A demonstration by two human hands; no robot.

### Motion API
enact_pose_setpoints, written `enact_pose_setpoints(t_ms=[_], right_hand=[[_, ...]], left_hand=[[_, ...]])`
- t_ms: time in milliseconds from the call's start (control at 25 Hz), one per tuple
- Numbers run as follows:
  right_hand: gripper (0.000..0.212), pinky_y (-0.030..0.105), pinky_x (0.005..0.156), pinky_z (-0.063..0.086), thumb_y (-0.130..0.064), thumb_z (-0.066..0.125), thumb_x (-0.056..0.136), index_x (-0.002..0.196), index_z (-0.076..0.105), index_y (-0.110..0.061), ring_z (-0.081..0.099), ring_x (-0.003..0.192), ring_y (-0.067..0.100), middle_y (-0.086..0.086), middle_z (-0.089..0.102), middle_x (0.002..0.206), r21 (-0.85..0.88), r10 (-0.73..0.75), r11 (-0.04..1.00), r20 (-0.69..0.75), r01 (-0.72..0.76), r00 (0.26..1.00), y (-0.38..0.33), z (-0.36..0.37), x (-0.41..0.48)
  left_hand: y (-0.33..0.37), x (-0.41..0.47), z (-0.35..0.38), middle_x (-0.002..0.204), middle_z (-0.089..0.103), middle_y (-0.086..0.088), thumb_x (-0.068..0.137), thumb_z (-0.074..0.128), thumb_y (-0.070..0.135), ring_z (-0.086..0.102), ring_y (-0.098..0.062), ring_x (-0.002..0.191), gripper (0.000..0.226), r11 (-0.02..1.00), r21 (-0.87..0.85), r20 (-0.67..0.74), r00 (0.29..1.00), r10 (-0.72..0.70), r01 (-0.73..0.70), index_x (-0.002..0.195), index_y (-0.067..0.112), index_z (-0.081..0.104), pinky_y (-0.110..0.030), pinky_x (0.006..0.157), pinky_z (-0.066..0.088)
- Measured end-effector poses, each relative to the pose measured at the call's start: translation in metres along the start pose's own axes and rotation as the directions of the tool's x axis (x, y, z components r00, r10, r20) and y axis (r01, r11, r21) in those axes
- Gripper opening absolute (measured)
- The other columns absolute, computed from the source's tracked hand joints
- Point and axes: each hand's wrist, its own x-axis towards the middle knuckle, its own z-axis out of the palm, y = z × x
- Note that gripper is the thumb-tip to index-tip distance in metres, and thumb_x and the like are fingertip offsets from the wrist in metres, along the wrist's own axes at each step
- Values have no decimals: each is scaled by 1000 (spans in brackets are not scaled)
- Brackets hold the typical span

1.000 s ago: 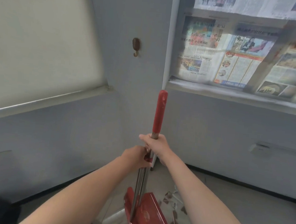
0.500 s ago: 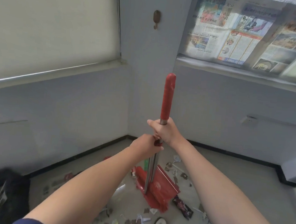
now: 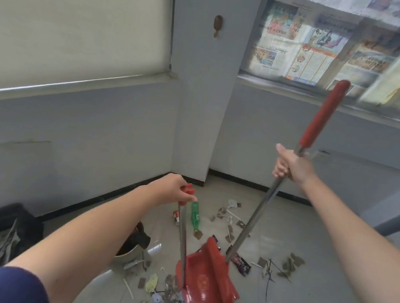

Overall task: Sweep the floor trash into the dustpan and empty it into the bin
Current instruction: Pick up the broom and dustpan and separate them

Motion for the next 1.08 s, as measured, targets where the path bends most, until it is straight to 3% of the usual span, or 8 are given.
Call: enact_pose_setpoints(t_ms=[120, 240, 280, 400, 520, 680, 760, 1080], right_hand=[[61, 39, 76, 48, -51, 52, 92, 43, 53, -14, 58, 53, 17, 0, 58, 49, -465, -4, 884, 111, 56, 994, -10, 13, -36], [73, 32, 77, 51, -87, 35, 70, 64, 66, -21, 62, 66, 20, -4, 66, 69, -895, 307, 432, 262, 111, 915, -10, 50, -89], [69, 31, 70, 52, -85, 38, 71, 70, 66, -22, 62, 61, 21, -2, 65, 69, -910, 399, 393, 300, 134, 866, -6, 53, -104], [38, 28, 65, 59, -49, 64, 84, 97, 67, -13, 73, 66, 24, 12, 71, 83, -770, 549, 638, 426, -31, 719, 7, 31, -136], [27, 38, 86, 58, -5, 49, 90, 113, 62, -2, 70, 97, 37, 25, 68, 96, -529, 610, 771, 456, -354, 648, 28, -1, -154], [28, 42, 79, 60, -29, 60, 89, 96, 63, -2, 67, 88, 37, 18, 58, 95, -277, 708, 670, 516, -689, 482, 52, -19, -168], [28, 37, 70, 62, -17, 64, 89, 111, 59, 0, 69, 76, 32, 15, 52, 96, -245, 737, 606, 529, -756, 420, 62, -12, -181], [8, 21, 32, 48, 9, 38, 89, 92, 43, 3, 55, 40, 16, 21, 54, 65, -108, 899, 400, 237, -910, 367, 133, 37, -216]], left_hand=[[33, -15, 31, 57, 47, 10, 83, 67, 50, 45, -8, 51, 43, 988, 151, 33, 999, 35, -40, 57, 22, 47, -22, 49, 32], [83, -16, 67, 79, 58, 7, 83, 65, 49, 57, -19, 77, 28, 943, 323, 32, 997, 73, -80, 76, 22, 58, -29, 63, 45], [94, -16, 76, 93, 63, 5, 82, 64, 49, 60, -20, 87, 27, 940, 336, 18, 998, 58, -61, 92, 23, 62, -32, 72, 51], [107, -25, 98, 106, 66, 4, 83, 59, 49, 64, -21, 93, 32, 929, 371, -40, 999, 19, -3, 106, 28, 62, -36, 77, 55], [112, -45, 113, 92, 68, 1, 84, 53, 59, 66, -24, 86, 40, 923, 378, -168, 986, -5, 70, 92, 21, 63, -33, 69, 52], [130, -62, 136, 95, 68, -4, 87, 53, 54, 65, -28, 92, 36, 901, 405, -311, 950, -24, 155, 86, 19, 61, -28, 65, 37], [131, -69, 146, 95, 69, -4, 89, 52, 50, 66, -28, 90, 32, 869, 471, -298, 955, -3, 150, 86, 19, 62, -28, 65, 37], [30, -114, 156, 81, 63, 2, 87, 53, 60, 65, -21, 80, 42, 888, 389, -240, 957, -160, 246, 74, 21, 50, -30, 64, 47]])
